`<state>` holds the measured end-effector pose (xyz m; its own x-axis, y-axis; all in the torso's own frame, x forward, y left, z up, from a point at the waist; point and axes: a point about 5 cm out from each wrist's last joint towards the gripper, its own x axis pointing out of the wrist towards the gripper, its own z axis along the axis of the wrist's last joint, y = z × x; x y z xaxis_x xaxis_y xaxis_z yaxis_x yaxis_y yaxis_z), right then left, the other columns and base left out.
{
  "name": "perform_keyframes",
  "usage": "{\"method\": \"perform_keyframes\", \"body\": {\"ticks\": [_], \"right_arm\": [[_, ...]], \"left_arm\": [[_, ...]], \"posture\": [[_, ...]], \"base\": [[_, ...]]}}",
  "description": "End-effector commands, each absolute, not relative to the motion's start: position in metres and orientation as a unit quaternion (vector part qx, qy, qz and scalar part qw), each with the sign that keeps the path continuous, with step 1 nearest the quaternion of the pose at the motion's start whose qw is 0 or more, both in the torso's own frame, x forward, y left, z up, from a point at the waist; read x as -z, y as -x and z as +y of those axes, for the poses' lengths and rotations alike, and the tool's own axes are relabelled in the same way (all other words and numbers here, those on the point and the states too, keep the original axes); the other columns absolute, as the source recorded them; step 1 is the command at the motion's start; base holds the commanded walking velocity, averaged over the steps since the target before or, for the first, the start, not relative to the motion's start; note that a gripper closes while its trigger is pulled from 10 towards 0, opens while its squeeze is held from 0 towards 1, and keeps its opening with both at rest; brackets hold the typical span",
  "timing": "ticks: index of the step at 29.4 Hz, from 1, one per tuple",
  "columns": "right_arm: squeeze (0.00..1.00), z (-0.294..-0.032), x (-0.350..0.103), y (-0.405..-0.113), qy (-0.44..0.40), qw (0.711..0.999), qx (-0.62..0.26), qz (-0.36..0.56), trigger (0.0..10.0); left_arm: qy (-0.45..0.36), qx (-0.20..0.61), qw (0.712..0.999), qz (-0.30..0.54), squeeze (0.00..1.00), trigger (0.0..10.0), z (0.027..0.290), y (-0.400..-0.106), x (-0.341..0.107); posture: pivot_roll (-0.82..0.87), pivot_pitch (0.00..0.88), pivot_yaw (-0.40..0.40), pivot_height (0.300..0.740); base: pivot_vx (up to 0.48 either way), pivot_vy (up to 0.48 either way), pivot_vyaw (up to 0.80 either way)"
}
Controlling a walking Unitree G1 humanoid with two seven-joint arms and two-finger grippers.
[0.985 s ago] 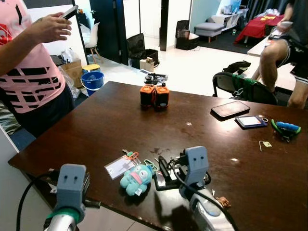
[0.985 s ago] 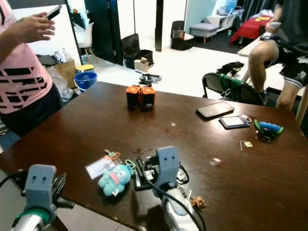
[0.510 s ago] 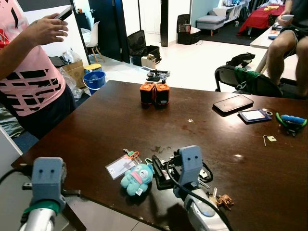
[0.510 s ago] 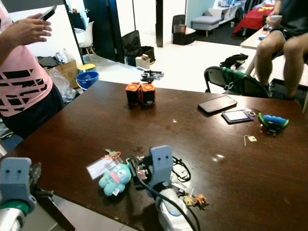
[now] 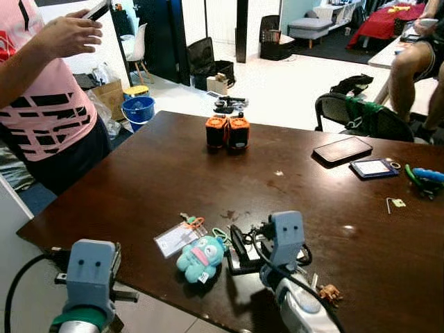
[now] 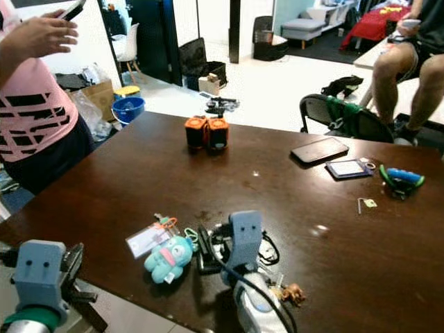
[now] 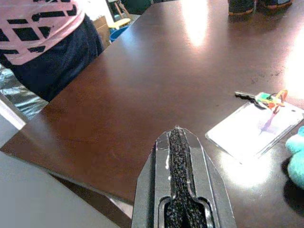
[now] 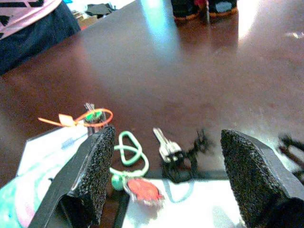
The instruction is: Hang keys on a hook
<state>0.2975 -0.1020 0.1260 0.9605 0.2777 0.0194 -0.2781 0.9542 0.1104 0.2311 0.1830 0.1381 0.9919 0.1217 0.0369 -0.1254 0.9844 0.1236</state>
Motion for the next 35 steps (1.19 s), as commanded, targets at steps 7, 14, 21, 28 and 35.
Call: {"method": "perform_keyframes", "body": {"ticks": [7, 14, 21, 28, 35], "right_arm": [[0.00, -0.099, -0.117, -0.290, -0.053, 0.988, -0.143, 0.010, 10.0], [0.00, -0.095, -0.110, -0.292, -0.017, 0.985, -0.172, 0.025, 10.0], [0.00, -0.090, -0.114, -0.308, 0.019, 0.977, -0.211, 0.033, 10.0], [0.00, -0.087, -0.116, -0.311, 0.033, 0.972, -0.229, 0.033, 10.0], [0.00, -0.090, -0.120, -0.313, 0.022, 0.976, -0.215, 0.021, 10.0]], "left_arm": [[-0.065, -0.062, 0.996, 0.000, 0.00, 10.0, 0.185, -0.233, -0.131], [-0.067, -0.061, 0.996, 0.009, 0.00, 10.0, 0.179, -0.234, -0.126], [-0.055, -0.071, 0.996, 0.029, 0.00, 10.0, 0.177, -0.217, -0.118], [-0.051, -0.089, 0.994, 0.021, 0.00, 10.0, 0.177, -0.216, -0.117], [-0.046, -0.089, 0.995, 0.006, 0.00, 10.0, 0.175, -0.222, -0.119]], "posture": [[-0.07, 0.045, 0.206, 0.740], [-0.03, 0.040, 0.152, 0.740], [-0.01, 0.033, 0.051, 0.740], [-0.01, 0.034, 0.036, 0.740], [-0.04, 0.035, 0.057, 0.740]], "base": [[0.000, 0.000, 0.00], [0.000, 0.000, 0.00], [0.000, 0.000, 0.00], [0.000, 0.000, 0.00], [0.000, 0.000, 0.00]]}}
